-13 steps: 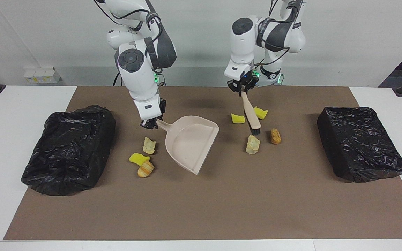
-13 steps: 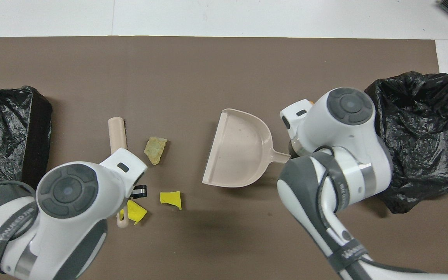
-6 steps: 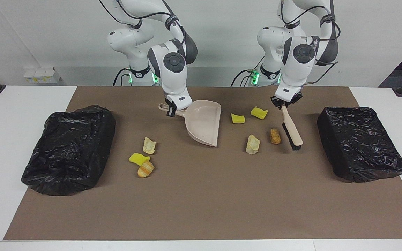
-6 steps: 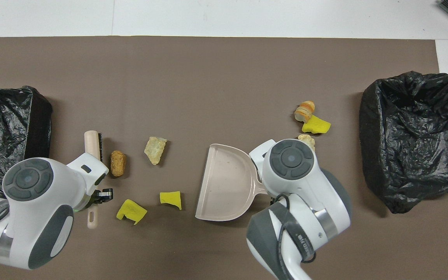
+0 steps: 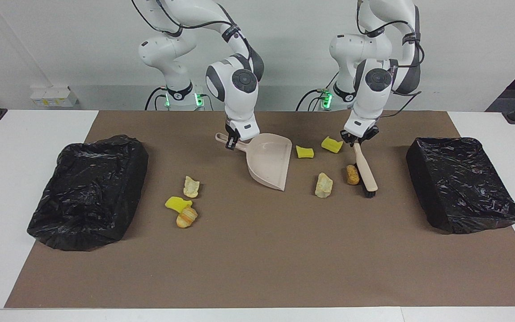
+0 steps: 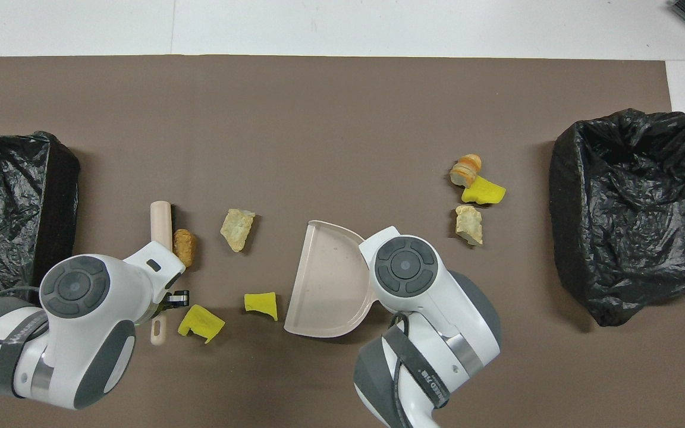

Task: Sweep and dump trash in bin
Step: 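Sweep the bread and cracker bits into the dustpan with the left gripper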

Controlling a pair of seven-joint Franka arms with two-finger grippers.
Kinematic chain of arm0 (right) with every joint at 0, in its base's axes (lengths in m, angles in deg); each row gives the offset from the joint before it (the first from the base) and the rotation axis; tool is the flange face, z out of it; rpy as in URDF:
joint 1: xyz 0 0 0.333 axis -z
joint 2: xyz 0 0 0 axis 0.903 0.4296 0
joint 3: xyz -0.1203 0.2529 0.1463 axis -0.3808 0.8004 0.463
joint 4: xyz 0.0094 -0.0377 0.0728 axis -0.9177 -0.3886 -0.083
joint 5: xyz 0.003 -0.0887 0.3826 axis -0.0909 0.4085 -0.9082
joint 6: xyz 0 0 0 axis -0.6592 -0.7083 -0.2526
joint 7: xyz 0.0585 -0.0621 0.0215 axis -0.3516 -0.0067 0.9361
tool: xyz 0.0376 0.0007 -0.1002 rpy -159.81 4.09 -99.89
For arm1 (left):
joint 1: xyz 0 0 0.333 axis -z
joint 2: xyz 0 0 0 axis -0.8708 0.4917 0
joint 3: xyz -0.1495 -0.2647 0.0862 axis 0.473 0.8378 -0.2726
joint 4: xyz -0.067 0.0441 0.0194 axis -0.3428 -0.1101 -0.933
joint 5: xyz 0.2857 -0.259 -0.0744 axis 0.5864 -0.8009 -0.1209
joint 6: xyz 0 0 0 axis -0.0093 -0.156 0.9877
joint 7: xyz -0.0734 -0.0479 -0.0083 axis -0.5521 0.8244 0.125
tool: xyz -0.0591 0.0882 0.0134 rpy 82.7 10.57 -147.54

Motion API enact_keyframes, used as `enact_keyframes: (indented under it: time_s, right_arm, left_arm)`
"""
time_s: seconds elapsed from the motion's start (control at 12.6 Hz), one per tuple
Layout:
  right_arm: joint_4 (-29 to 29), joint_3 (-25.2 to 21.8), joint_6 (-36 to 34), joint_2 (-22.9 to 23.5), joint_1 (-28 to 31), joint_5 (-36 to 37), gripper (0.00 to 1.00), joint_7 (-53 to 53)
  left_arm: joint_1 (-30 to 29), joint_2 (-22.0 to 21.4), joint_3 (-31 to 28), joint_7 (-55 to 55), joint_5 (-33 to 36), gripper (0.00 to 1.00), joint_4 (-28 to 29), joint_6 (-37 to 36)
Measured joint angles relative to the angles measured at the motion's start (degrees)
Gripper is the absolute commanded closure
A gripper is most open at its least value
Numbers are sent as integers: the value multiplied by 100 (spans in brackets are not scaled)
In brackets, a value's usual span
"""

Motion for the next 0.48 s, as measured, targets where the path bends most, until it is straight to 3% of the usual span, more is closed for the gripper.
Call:
enact_keyframes:
  time_s: [0.16,0.48]
  right_arm:
    - [0,0,4,0,-5,0,100,-6]
    - [0,0,4,0,-10,0,100,-44]
  left_arm:
    - [74,189,30,569,-6,100,-45,398]
    - [456,255,41,1323,-7,100,-114,446]
